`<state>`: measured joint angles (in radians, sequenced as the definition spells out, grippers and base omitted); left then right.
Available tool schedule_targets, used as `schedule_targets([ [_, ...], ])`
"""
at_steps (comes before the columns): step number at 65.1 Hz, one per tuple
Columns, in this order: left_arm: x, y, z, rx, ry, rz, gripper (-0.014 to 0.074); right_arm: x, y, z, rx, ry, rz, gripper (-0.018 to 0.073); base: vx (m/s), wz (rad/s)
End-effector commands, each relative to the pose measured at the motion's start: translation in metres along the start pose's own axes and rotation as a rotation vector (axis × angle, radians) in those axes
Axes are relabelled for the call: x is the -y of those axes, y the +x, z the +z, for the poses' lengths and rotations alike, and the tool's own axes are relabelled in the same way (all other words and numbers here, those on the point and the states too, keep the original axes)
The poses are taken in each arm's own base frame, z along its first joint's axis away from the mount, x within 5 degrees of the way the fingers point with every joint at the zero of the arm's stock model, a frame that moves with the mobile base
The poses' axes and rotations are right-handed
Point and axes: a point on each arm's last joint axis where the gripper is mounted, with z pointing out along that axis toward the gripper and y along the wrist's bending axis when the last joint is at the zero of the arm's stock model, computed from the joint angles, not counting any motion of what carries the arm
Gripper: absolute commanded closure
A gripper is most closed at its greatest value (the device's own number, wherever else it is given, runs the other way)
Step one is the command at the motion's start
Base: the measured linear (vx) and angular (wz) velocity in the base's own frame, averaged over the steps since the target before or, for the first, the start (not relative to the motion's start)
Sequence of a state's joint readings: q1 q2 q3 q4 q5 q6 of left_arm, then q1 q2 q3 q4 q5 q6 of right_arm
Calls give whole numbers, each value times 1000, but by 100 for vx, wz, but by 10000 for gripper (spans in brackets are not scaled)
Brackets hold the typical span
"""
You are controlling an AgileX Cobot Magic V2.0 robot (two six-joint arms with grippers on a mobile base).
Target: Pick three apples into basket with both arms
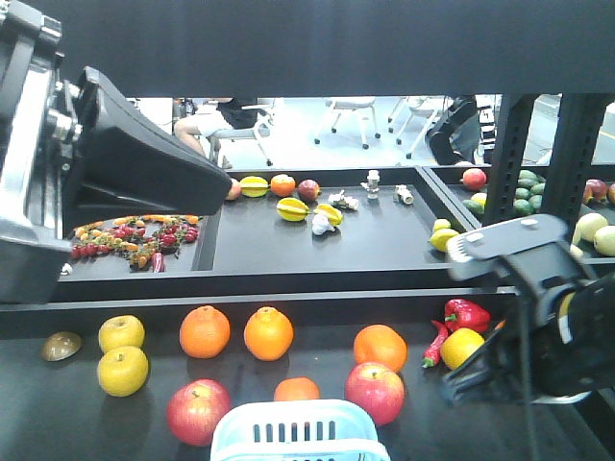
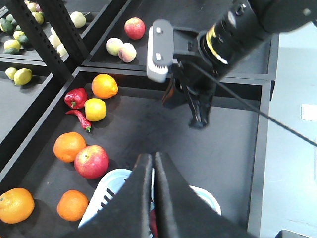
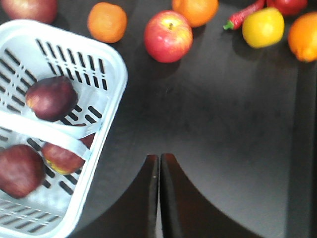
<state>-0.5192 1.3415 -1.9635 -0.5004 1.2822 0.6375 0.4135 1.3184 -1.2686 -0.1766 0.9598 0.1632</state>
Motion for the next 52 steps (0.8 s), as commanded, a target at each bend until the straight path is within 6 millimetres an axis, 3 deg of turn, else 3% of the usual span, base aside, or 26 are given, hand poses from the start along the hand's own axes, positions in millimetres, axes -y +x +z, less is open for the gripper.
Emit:
schedule_targets([
  [1,7,-10,-14,83,-7,2,604,12,-10,-17,99,-62,90,561,0,0],
  [24,7,-10,-14,83,-7,2,604,9,-9,-18,84,-218,142,561,0,0],
  [52,7,-10,-14,83,-7,2,604,10,-9,-18,83,-216,140,561,0,0],
])
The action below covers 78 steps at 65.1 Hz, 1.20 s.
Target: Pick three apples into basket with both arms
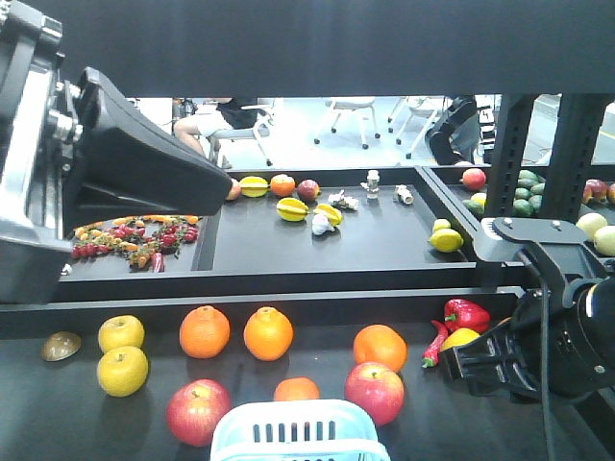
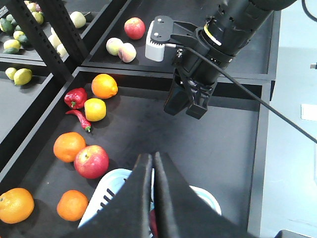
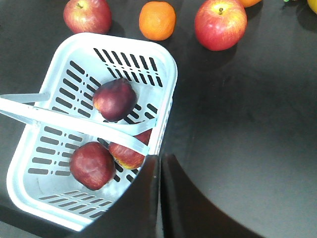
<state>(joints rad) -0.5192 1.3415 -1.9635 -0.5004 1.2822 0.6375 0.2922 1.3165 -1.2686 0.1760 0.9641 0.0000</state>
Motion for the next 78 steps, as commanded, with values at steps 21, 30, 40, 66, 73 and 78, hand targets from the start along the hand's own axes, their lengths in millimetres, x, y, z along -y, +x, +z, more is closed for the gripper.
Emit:
schedule_targets([
  [21,12,-15,-59,182,-232,141,604,-2,-9,-18,102,-9,-7,561,0,0],
  [30,10,-7,-94,357,-481,19,604,-2,-9,-18,102,-9,-7,561,0,0],
  [40,15,29,-114,467,-719,-73,604,-2,-9,-18,103,-9,-6,561,0,0],
  [66,71,230,-76,375,-1163,-236,604,-2,-9,-18,103,-9,-6,561,0,0],
  [73,88,278,-58,468,-1186,-378,604,-2,-9,-18,103,-9,-6,561,0,0],
  [78,95,307,-46,515,-1192,-458,604,-2,-9,-18,103,-9,-6,561,0,0],
])
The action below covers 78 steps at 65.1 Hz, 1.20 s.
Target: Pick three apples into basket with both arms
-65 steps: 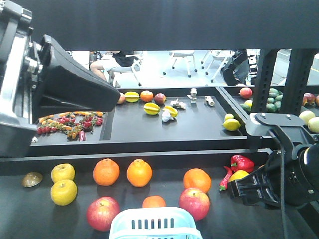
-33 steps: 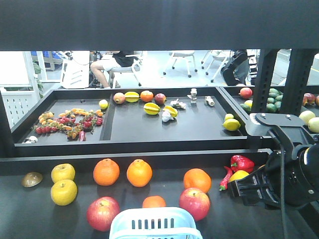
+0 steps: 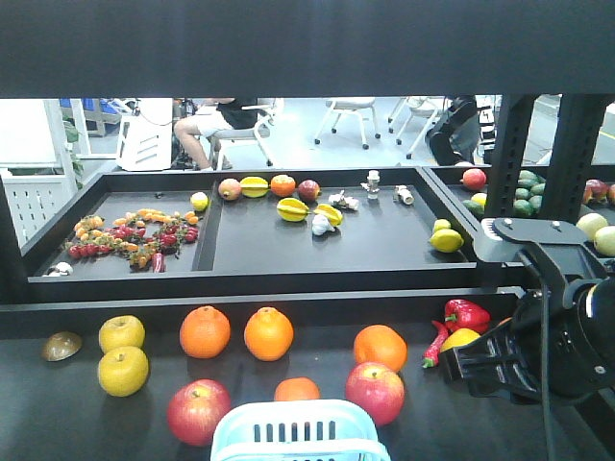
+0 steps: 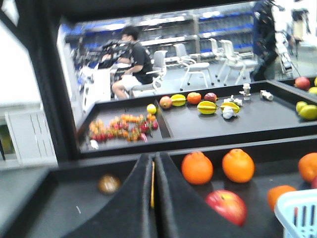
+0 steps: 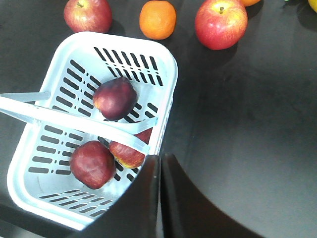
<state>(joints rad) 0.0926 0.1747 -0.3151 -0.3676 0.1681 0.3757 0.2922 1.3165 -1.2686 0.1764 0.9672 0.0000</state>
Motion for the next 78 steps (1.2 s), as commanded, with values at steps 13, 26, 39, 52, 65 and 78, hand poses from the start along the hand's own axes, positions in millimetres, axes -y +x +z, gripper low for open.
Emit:
schedule_targets([
  [13,-6,57,-7,85,-75,-182,604,-2,-9,-18,106,-9,-7,561,0,0],
  [26,-6,73,-5,46,-82,-194,604,-2,-9,-18,106,-9,-7,561,0,0],
  [39,-7,77,-5,45,-86,-210,604,-2,-9,-18,106,-9,-7,561,0,0],
  [52,-5,80,-5,16,-68,-139,604,-2,-9,-18,106,-9,-7,561,0,0],
  [65,-4,91,-5,-106,-68,-121,604,-2,-9,-18,106,-9,-7,561,0,0],
  [78,-4,95,-6,-149,-68,-139,604,-2,-9,-18,106,-9,-7,561,0,0],
])
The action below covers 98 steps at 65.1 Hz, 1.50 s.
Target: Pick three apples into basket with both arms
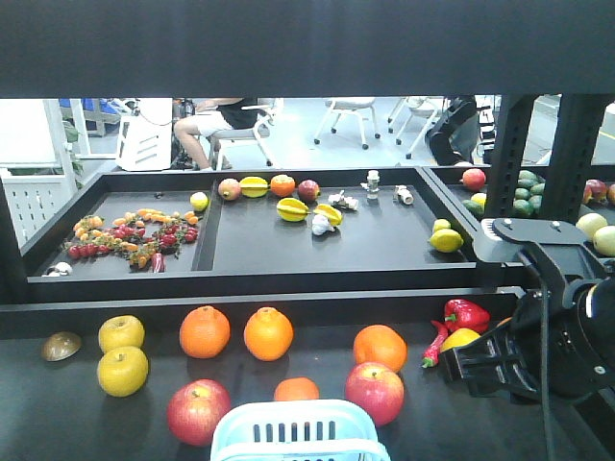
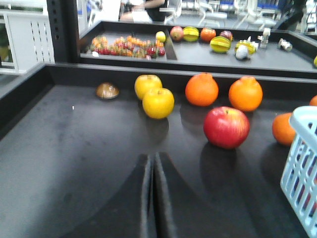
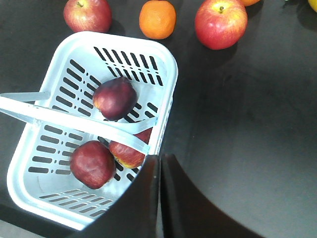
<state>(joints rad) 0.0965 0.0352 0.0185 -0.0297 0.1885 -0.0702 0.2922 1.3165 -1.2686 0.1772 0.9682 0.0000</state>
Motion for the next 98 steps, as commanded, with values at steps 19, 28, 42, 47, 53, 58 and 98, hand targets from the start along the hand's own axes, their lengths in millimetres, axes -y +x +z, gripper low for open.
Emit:
schedule_targets([
  [19,-1,-1,-1,-47,-13,90,604,-2,-9,-18,107,-8,-7,561,0,0],
  [28,-1,-1,-1,-47,-10,90,604,-2,-9,-18,107,-8,-7,561,0,0],
  [42,-1,-1,-1,-47,-10,91,604,-2,-9,-18,106,-8,-7,561,0,0],
  [47,-1,-1,-1,-47,-10,91,604,-2,-9,-18,106,-8,-7,561,0,0],
  [53,-1,-1,-1,-47,-10,91,604,-2,-9,-18,107,-8,-7,561,0,0],
  [58,-1,-1,-1,-47,-10,91,604,-2,-9,-18,107,-8,-7,561,0,0],
  [98,-1,-1,-1,-47,-10,91,604,31,-7,-101,483,193,-37,561,0,0],
])
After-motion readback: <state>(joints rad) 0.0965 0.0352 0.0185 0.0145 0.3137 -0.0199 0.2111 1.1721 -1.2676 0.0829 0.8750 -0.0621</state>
